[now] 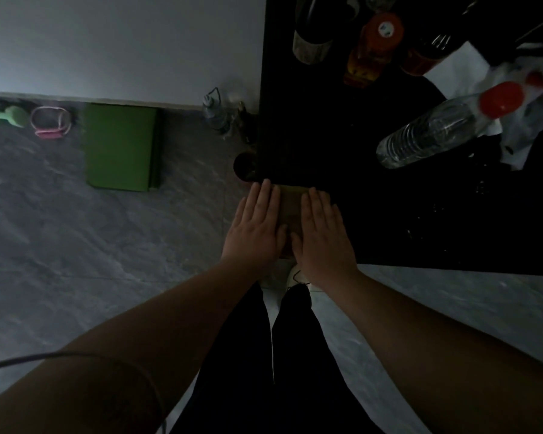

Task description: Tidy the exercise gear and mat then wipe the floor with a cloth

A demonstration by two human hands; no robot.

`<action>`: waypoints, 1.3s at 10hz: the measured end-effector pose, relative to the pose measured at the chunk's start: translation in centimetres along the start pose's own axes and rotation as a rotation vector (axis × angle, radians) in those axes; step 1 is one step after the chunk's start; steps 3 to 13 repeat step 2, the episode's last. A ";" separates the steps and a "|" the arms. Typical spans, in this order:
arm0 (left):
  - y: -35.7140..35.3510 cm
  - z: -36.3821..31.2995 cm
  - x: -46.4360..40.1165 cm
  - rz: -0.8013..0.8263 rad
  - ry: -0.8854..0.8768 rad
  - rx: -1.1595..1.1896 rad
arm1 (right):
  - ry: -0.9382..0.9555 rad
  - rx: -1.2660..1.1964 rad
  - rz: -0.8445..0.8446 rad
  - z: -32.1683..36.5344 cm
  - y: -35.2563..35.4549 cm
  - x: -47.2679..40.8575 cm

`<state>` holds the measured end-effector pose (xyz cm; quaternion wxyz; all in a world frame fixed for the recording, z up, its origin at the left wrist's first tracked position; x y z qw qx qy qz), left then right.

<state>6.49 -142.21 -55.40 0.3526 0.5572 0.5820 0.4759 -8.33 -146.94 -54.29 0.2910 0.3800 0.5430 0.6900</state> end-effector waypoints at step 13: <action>3.7 -0.6 -0.1 0.075 0.098 0.081 | 0.004 -0.113 0.116 0.2 3.3 -0.8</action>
Point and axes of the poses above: each hand's wrist, its own x-axis away from the middle knuckle, its own y-axis out of the back of the hand, z = x × y, the point moved 2 cm from there along -x, towards the middle knuckle, and after that the axes turned 11 degrees about -z, right-handed, at the moved point
